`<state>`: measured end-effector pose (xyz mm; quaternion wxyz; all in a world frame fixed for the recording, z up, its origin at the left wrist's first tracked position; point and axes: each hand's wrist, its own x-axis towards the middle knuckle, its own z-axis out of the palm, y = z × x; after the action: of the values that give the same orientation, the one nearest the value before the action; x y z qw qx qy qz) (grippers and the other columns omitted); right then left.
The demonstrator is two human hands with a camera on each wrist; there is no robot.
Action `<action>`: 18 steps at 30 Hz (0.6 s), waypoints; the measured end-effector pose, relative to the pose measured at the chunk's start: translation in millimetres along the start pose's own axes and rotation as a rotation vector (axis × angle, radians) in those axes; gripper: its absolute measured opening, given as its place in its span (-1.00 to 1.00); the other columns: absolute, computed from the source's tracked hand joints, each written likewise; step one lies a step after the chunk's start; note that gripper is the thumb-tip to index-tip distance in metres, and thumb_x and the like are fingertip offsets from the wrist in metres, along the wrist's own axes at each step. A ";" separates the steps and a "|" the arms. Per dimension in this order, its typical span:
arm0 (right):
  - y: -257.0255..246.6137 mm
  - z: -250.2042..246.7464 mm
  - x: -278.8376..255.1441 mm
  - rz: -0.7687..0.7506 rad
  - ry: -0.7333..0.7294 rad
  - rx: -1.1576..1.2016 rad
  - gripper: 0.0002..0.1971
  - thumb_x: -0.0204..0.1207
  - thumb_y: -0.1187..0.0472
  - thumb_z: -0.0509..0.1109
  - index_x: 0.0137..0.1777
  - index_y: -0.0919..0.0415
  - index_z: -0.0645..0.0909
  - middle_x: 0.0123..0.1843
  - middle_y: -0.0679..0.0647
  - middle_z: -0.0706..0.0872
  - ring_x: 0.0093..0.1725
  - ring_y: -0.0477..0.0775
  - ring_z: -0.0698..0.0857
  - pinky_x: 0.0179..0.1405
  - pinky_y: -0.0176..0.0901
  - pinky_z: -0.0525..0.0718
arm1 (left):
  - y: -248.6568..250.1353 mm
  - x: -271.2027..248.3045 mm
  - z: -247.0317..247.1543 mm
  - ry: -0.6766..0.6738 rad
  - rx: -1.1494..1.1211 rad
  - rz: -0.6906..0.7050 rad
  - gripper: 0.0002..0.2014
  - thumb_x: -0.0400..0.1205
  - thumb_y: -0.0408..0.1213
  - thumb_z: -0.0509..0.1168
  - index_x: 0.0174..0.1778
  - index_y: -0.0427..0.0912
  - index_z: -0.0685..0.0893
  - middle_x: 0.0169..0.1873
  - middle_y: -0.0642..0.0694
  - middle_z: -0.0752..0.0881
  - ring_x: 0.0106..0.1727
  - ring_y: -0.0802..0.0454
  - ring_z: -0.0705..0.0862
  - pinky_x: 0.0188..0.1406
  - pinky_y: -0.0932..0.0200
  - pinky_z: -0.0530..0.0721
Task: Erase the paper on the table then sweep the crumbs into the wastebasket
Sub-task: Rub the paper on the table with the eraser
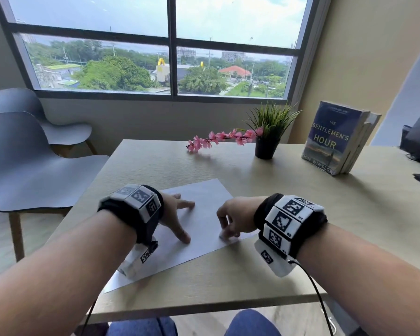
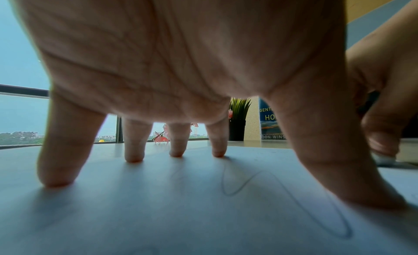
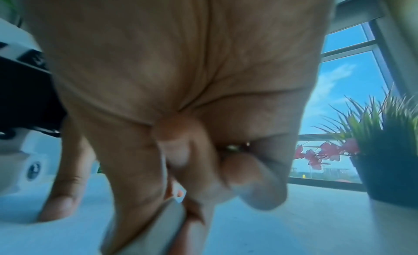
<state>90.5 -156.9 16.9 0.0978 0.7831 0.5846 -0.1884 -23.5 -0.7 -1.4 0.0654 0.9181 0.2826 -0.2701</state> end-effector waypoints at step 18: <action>18.5 8.2 -5.1 0.169 -0.031 0.064 -0.88 0.63 0.08 0.31 0.09 0.07 0.55 -0.27 -0.06 0.71 -0.35 -0.05 0.62 -0.30 -0.22 0.53 | -29.7 10.6 -13.0 0.189 -0.088 -0.128 -0.02 0.41 0.22 0.43 0.66 -0.04 0.12 0.62 -0.09 0.22 0.61 -0.09 0.27 0.58 -0.01 0.27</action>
<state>105.4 -170.0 10.2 0.0973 0.8294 0.5083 -0.2103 -26.7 32.7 5.0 0.0611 0.9157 0.3572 -0.1734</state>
